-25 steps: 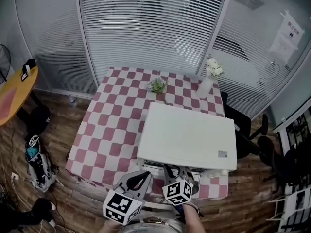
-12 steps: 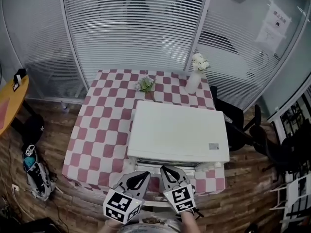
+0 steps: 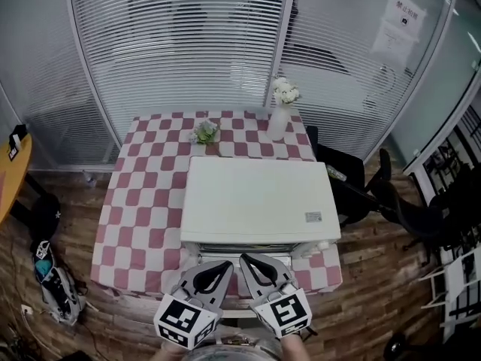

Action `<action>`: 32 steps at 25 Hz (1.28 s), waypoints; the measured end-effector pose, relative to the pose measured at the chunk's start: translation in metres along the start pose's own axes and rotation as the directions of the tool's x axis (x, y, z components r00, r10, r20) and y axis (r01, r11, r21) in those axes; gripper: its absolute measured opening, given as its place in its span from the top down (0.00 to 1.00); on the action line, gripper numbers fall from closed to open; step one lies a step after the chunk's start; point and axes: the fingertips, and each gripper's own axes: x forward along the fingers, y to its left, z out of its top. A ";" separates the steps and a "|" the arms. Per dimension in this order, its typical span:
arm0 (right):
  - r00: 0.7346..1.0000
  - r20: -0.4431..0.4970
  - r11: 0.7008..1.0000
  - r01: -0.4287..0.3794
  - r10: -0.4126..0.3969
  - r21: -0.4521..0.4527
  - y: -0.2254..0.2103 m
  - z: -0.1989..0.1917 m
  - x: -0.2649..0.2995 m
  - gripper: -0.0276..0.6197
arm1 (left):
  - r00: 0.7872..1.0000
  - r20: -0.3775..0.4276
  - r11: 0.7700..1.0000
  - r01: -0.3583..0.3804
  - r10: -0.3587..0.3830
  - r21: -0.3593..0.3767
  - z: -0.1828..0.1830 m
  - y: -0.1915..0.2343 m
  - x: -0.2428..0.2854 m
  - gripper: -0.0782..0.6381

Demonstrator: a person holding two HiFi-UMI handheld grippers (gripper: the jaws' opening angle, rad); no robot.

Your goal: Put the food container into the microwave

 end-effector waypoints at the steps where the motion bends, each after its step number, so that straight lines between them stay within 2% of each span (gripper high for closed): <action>1: 1.000 0.006 1.000 0.002 -0.002 0.001 0.001 0.007 -0.003 0.97 | 1.000 0.015 1.000 0.002 -0.002 0.008 0.006 -0.001 -0.001 0.88; 11: 0.992 0.127 1.000 0.027 -0.026 -0.009 -0.006 0.058 -0.026 0.97 | 0.991 0.135 0.996 -0.032 0.020 0.088 0.048 -0.010 -0.006 0.87; 32: 0.993 0.117 0.999 0.017 -0.013 -0.035 -0.004 0.063 -0.035 0.97 | 0.991 0.136 0.995 -0.006 -0.008 0.100 0.048 -0.020 -0.007 0.87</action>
